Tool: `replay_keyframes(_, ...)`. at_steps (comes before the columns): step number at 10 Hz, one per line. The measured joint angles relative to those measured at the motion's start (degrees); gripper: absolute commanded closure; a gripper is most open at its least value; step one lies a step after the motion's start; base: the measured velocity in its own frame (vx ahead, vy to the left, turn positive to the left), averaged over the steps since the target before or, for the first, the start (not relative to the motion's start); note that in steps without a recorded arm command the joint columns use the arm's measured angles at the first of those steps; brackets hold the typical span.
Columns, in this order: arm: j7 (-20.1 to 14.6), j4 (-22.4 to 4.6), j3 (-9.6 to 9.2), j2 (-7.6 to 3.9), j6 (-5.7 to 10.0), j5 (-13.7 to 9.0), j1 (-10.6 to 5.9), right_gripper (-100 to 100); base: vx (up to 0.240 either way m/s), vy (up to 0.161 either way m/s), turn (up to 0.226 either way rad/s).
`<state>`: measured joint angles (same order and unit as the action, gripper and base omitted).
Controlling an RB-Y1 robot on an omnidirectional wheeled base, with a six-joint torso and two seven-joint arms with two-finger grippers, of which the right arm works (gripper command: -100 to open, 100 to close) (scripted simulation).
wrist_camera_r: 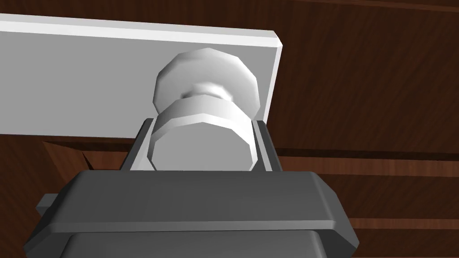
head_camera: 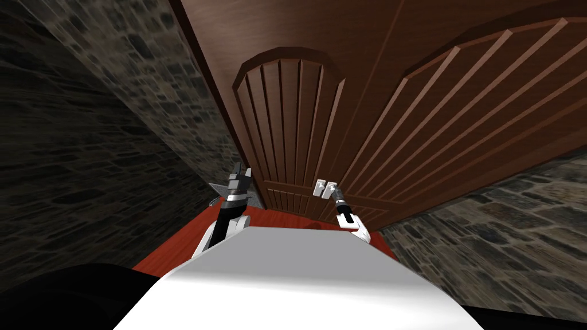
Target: Pull the door open
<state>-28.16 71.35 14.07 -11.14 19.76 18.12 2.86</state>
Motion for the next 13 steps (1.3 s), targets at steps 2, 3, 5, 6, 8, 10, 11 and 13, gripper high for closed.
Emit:
replay_keyframes(2, -0.31, -0.7, 1.34, -1.41, 0.38, -0.32, 0.97, -100, -0.2, -0.092, -0.115)
replay_keyframes(3, -0.58, -0.58, 1.59, -1.75, 0.25, -0.32, 1.45, -100, -0.195, 0.007, -0.005)
replay_keyframes(5, -1.11, -0.07, 1.35, -1.88, 0.36, -0.11, 1.91, -100, -0.195, 0.062, 0.04)
replay_keyframes(6, -1.41, 0.57, 0.94, -1.73, 0.44, 0.07, 2.26, -100, -0.181, 0.083, 0.061)
replay_keyframes(8, -2.07, 1.29, -0.03, -1.5, 0.71, 0.42, 2.29, -100, -0.181, 0.11, 0.096)
replay_keyframes(10, -2.48, 1.54, -0.76, -1.3, 1.26, 0.65, 2.16, -100, -0.048, 0.004, -0.105)
replay_keyframes(11, -2.43, 1.7, -0.02, -1.73, 0.65, 0.51, 2.71, -100, -0.027, -0.079, -0.164)
replay_keyframes(13, -2.32, 1.02, 1.52, -2.61, 0.19, 0.17, 3.62, -100, 0.02, -0.082, -0.063)
